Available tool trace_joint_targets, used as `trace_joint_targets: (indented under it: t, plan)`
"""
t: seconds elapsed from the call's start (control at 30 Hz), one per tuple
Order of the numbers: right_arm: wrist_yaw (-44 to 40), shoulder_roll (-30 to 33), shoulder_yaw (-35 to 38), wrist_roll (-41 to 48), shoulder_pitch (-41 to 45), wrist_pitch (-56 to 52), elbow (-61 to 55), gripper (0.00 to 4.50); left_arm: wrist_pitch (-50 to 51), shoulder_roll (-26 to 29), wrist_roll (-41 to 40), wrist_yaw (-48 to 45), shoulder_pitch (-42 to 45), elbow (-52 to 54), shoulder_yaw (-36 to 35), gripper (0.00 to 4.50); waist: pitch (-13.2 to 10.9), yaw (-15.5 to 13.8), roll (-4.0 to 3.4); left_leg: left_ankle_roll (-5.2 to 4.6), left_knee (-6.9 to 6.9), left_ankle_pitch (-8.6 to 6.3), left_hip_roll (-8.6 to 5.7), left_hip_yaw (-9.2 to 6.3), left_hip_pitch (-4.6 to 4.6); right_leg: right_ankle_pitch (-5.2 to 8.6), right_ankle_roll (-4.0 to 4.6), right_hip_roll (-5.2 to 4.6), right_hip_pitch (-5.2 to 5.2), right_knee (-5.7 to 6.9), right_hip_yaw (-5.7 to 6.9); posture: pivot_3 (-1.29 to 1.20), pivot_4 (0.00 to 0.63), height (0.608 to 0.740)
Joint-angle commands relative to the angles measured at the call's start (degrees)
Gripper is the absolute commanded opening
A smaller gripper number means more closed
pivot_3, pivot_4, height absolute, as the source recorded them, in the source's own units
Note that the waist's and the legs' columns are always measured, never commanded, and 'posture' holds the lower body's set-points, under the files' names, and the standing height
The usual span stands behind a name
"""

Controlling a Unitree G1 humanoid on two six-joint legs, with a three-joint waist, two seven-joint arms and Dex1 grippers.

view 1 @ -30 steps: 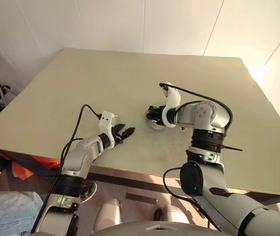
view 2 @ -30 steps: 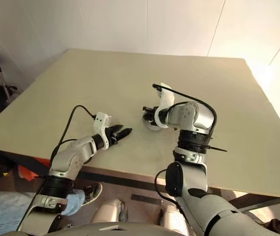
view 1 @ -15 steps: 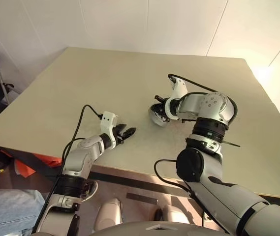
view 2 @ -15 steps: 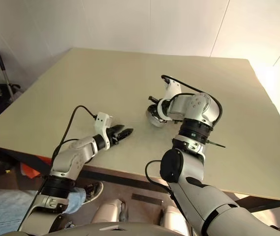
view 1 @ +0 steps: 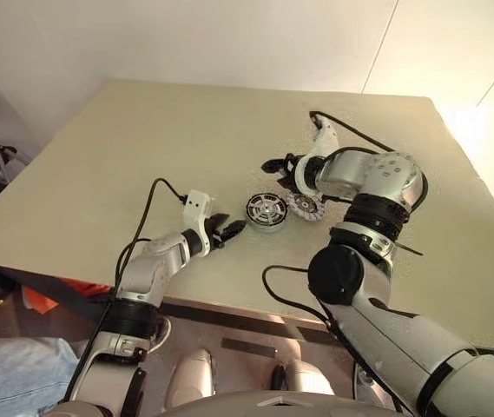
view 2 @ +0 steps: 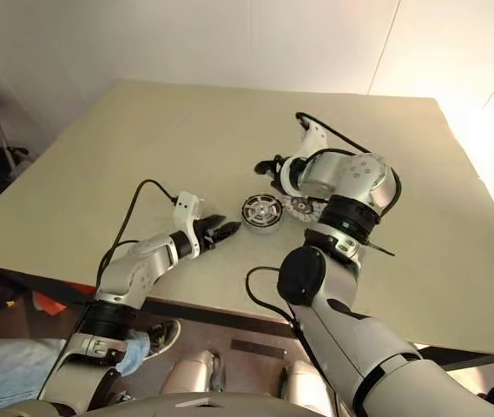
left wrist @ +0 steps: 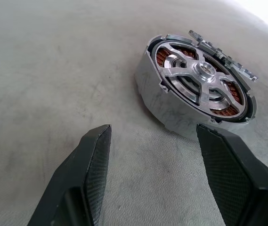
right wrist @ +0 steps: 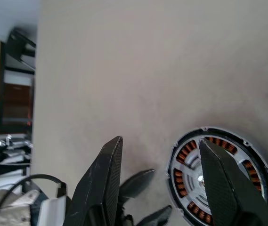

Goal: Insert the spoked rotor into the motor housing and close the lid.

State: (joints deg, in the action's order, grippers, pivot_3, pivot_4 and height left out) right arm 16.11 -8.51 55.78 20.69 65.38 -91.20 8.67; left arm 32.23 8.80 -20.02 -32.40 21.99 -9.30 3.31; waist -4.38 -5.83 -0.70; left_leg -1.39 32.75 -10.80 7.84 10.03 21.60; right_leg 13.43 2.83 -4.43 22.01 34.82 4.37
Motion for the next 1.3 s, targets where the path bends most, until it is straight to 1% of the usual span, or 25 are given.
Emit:
trace_joint_targets:
  t: [0.03, 0.13, 0.3, 0.47, 0.73, 1.0, 1.3]
  plan:
    - [1.7, -0.9, 6.9, -0.1, 0.1, 0.9, -5.5, 2.88, -1.5, -0.6, -0.1, -1.7, 3.0, -1.3, 0.5, 3.03, 0.0, -0.1, 0.00, -0.06, 0.05, -0.03, -0.03, 0.01, 0.05, -0.01, -0.02, -0.02, 0.01, -0.02, -0.02, 0.00, 0.000, 0.740]
    - [2.1, 0.9, 11.1, -1.4, -3.4, -0.4, -11.2, 2.88, -1.9, -0.9, -0.1, -3.1, 4.8, -3.3, 0.8, 3.03, 0.0, -0.5, 0.00, -0.13, 0.13, -0.08, -0.06, 0.01, 0.16, -0.04, -0.07, -0.05, 0.08, -0.01, -0.03, 0.00, 0.000, 0.740]
    - [-0.2, 1.7, 12.9, 0.5, -10.7, -1.3, -20.7, 2.88, -2.5, -0.8, 0.1, -5.8, 7.8, -7.0, 1.0, 3.03, 0.0, -1.5, -0.06, -0.17, 0.17, -0.09, -0.06, 0.00, 0.21, -0.04, -0.08, -0.05, 0.15, 0.05, -0.04, 0.00, 0.000, 0.740]
    - [-1.1, 0.5, 14.7, 0.9, -13.8, -1.3, -24.9, 2.88, -3.0, -0.4, 0.9, -7.8, 9.9, -9.5, 1.6, 3.03, 0.1, -1.7, -0.17, -0.16, 0.21, -0.08, -0.03, 0.00, 0.14, -0.03, -0.09, -0.05, 0.13, 0.14, -0.05, 0.00, 0.000, 0.740]
    - [-2.7, -2.2, 16.2, -0.3, -15.0, -1.3, -23.1, 2.88, -2.6, 0.8, 1.5, -8.6, 9.9, -9.1, 1.3, 3.03, 0.1, -1.7, -0.26, -0.01, 0.28, 0.01, -0.03, 0.02, -0.02, -0.02, -0.07, -0.09, 0.12, 0.50, -0.10, 0.00, 0.000, 0.740]
    - [-2.9, -4.0, 16.4, -0.3, -15.0, -1.3, -19.0, 2.88, -1.2, 3.8, 0.3, -8.4, 7.9, -5.8, -0.7, 3.03, 0.1, -1.5, -0.34, 0.04, 0.29, 0.05, -0.03, 0.02, -0.07, 0.00, -0.03, -0.09, 0.14, 0.63, -0.12, 0.00, 0.000, 0.740]
    - [-3.3, -5.9, 13.5, -0.5, -16.5, 1.0, -12.4, 2.88, -0.2, 4.5, -1.1, -7.2, 6.7, -3.5, -3.4, 3.03, 0.1, -1.5, -0.37, 0.04, 0.31, 0.06, -0.03, 0.02, -0.07, 0.00, -0.01, -0.09, 0.13, 0.64, -0.12, 0.00, 0.000, 0.740]
